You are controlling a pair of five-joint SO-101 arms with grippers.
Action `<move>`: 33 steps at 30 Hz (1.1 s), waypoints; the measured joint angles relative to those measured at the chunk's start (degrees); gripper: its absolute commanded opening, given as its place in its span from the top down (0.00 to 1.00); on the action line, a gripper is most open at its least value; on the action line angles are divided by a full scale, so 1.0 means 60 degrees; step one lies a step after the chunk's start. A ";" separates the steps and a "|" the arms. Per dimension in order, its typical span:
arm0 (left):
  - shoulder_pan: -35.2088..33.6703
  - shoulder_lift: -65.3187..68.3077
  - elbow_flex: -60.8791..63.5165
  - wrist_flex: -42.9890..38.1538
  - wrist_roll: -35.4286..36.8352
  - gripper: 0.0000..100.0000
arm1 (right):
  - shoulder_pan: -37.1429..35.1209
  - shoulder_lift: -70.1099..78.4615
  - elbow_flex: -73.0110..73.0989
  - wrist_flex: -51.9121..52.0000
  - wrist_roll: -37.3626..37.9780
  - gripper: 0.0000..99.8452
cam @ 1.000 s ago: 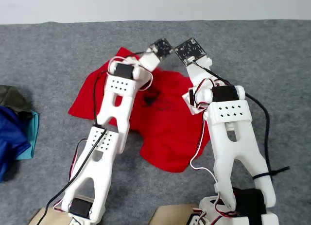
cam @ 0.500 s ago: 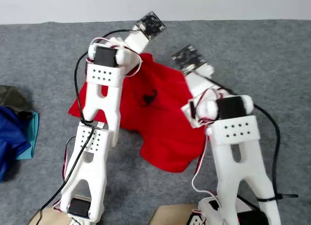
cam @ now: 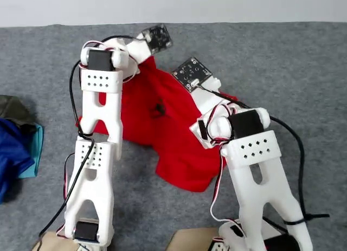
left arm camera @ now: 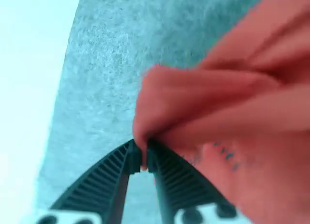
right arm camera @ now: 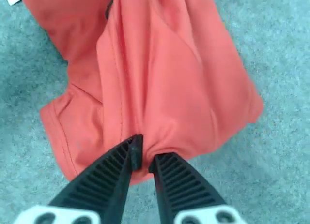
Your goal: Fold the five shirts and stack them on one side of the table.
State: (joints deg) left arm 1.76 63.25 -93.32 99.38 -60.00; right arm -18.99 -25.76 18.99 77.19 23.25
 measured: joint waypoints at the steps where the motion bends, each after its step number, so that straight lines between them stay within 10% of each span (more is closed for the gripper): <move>1: -0.0044 0.0000 0.0000 0.0000 -0.0454 0.99 | 0.0000 0.0088 0.0000 -0.0103 0.0000 0.99; 24: -0.1538 -0.5758 -0.0029 0.0000 0.0293 0.99 | 0.1289 0.0132 -0.5465 0.1582 0.0029 0.99; 33: -0.2212 -0.7810 0.4806 0.0000 -0.0366 0.99 | 0.0982 0.0366 -0.5114 0.2520 0.0029 0.99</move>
State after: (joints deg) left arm -11.52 16.40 -64.48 99.38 -62.20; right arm -13.10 -23.56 -11.69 92.31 23.43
